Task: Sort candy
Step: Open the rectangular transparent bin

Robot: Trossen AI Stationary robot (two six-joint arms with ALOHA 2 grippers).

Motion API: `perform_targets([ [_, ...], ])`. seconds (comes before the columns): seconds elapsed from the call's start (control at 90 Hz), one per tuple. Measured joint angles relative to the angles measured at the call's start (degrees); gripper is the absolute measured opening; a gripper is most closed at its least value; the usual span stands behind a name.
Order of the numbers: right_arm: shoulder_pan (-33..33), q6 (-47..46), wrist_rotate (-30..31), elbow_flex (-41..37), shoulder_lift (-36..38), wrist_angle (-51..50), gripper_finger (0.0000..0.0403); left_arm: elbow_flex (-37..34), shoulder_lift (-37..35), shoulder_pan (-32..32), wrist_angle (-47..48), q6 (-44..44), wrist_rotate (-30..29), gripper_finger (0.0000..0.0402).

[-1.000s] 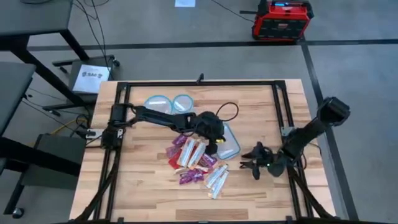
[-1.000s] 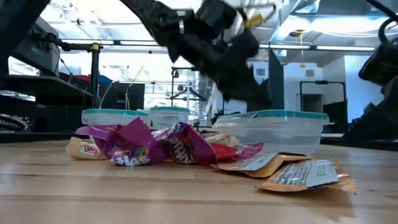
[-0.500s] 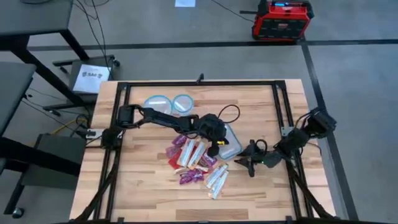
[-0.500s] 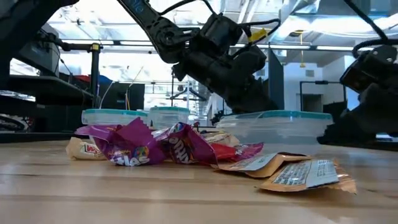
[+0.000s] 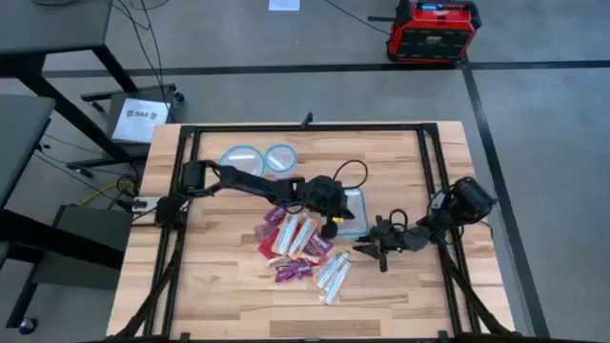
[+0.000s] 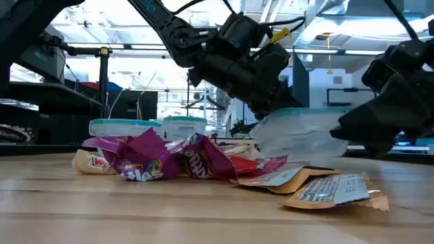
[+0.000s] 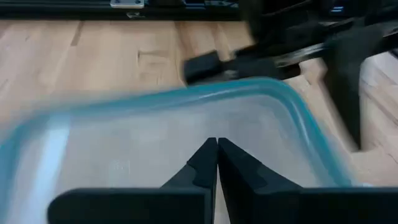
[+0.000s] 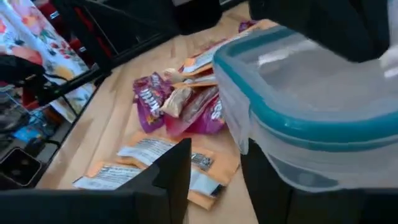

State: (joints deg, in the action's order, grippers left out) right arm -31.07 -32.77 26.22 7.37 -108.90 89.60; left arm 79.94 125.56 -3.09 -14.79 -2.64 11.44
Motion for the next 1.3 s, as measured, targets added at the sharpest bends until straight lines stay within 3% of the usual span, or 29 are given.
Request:
perform_targets([
  [0.444,-2.59,3.57,-3.56,0.64,4.74,-0.27,0.0119,6.48,0.68,0.70,7.98,-2.93,0.04,0.0000],
  [0.622,-3.10,6.35,-2.29,0.60,12.45,-9.94,0.0119,15.19,-0.17,2.15,21.63,-9.24,-0.46,0.0000],
  [0.767,-2.03,7.80,-2.14,1.37,20.50,-22.63,0.0119,22.45,-2.98,4.19,34.84,-15.56,-7.76,0.0000],
  [0.878,-0.58,9.62,-2.05,3.25,26.86,-33.62,0.0119,23.77,-7.12,5.26,41.33,-17.89,-12.05,0.0000],
  [0.989,1.27,11.31,-2.04,6.56,33.22,-47.78,0.0119,20.98,-11.55,5.24,43.17,-15.88,-11.93,0.0000],
  [1.078,2.70,13.95,-2.04,10.45,38.14,-62.14,0.0119,14.91,-15.91,5.14,40.16,-13.35,-11.80,0.0000],
  [1.3,10.05,16.32,-1.52,19.39,45.96,-91.96,0.0119,-10.85,-23.12,5.49,14.51,-2.23,-11.58,0.0000],
])
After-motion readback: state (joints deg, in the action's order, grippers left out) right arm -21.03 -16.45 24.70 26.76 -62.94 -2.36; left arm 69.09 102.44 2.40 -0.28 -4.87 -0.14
